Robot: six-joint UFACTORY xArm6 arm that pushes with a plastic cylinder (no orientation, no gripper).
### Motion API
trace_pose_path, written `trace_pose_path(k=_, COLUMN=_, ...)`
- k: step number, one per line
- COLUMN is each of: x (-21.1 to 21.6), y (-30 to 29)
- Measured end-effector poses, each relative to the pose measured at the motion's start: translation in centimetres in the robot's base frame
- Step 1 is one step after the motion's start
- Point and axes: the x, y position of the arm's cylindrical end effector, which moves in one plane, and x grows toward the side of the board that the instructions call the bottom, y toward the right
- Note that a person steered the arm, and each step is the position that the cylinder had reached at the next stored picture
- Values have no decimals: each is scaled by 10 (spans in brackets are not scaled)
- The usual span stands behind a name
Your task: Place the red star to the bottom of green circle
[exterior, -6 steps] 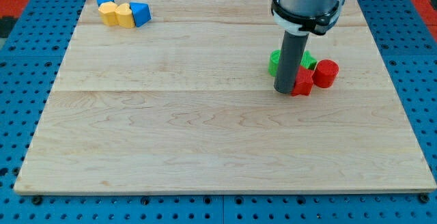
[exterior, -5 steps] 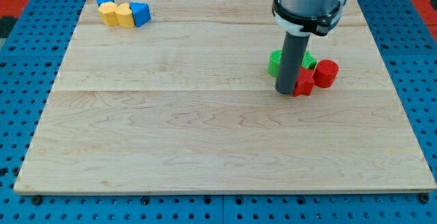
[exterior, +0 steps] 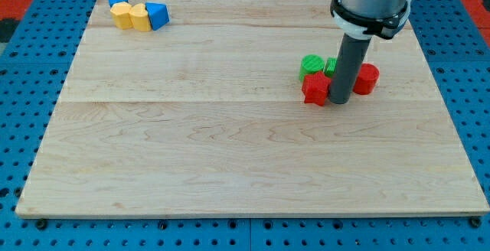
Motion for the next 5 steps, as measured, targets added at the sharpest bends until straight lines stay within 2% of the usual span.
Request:
trace_pose_path(k=2, x=1, y=7)
trace_pose_path(k=5, x=-18, y=51)
